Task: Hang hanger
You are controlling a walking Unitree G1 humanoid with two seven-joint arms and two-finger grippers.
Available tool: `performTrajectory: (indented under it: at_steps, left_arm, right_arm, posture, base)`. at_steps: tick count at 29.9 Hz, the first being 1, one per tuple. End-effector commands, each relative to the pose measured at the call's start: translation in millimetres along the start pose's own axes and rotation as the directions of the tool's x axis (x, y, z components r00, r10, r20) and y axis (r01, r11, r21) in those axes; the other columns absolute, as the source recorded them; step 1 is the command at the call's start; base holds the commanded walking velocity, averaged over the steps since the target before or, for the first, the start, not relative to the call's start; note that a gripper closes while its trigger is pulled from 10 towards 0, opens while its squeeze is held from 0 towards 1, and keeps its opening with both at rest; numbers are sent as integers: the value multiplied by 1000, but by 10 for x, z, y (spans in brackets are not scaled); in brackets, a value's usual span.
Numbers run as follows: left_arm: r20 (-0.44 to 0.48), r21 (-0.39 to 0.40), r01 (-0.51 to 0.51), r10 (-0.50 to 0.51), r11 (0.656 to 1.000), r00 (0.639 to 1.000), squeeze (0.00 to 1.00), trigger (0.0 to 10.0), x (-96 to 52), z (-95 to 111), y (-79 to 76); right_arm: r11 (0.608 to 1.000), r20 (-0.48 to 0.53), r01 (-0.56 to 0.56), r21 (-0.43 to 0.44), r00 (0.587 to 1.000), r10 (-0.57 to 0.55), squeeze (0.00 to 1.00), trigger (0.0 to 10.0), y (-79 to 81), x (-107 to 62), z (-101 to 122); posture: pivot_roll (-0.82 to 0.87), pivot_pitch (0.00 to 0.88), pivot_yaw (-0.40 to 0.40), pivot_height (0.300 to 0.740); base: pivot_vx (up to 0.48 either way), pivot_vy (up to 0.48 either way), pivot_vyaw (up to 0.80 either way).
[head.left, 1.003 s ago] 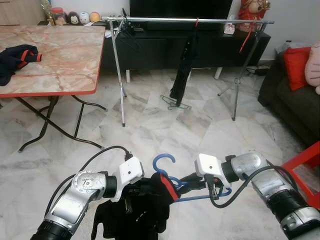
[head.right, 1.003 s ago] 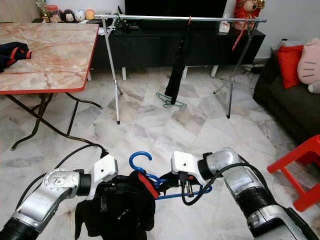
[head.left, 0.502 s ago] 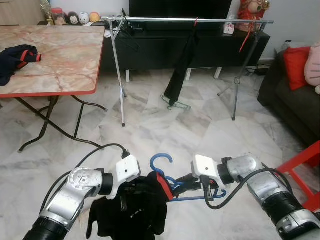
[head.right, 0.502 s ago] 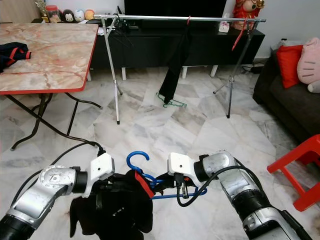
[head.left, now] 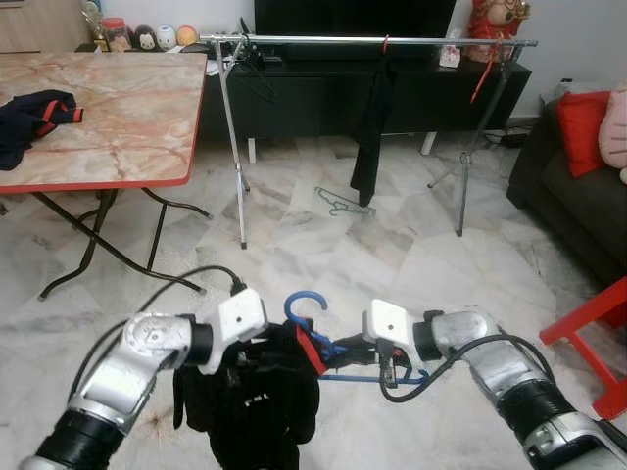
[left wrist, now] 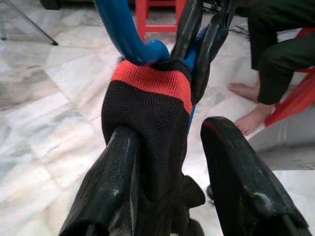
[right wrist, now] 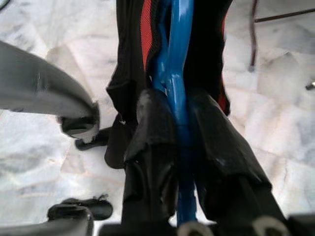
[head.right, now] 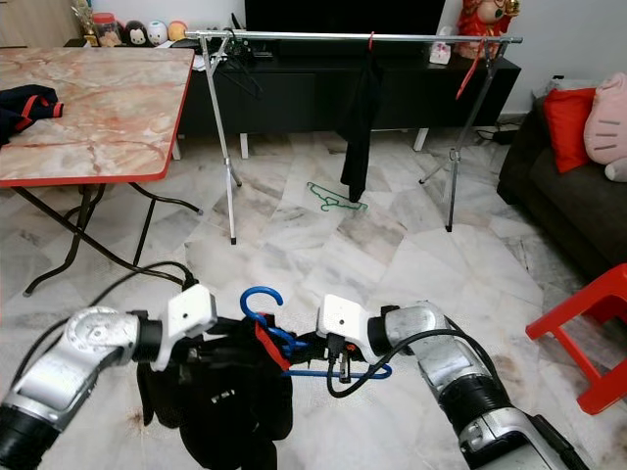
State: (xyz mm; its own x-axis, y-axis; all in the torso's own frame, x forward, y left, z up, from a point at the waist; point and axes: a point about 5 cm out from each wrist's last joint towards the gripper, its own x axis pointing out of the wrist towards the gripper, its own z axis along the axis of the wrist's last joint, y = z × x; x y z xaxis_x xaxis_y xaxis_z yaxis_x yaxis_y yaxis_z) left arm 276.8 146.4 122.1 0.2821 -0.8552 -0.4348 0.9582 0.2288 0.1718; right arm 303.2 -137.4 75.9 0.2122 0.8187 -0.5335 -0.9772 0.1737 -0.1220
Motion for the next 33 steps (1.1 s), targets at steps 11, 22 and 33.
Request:
performTrajectory:
  at_steps: [11,22,33]
  left_arm:
    - [-9,32,-95,95,995,995,1000,10000,-216,18,158]
    - [134,-1,-388,384,922,913,0,10000,-179,45,276]
    - [60,-118,-799,808,589,587,0,10000,-168,-284,408]
  right_arm:
    - [978,63,194,79,978,-199,0,0,-74,-60,-55]
    - [910,134,394,131,902,-410,0,0,-226,-42,55]
    - [805,262,547,228,762,-592,0,0,-441,91,477]
  posture:
    - [13,0,-56,740]
    - [8,0,-61,740]
    - [9,0,-75,740]
  base:
    - [0,0,0]
    - [0,0,0]
    - [0,0,0]
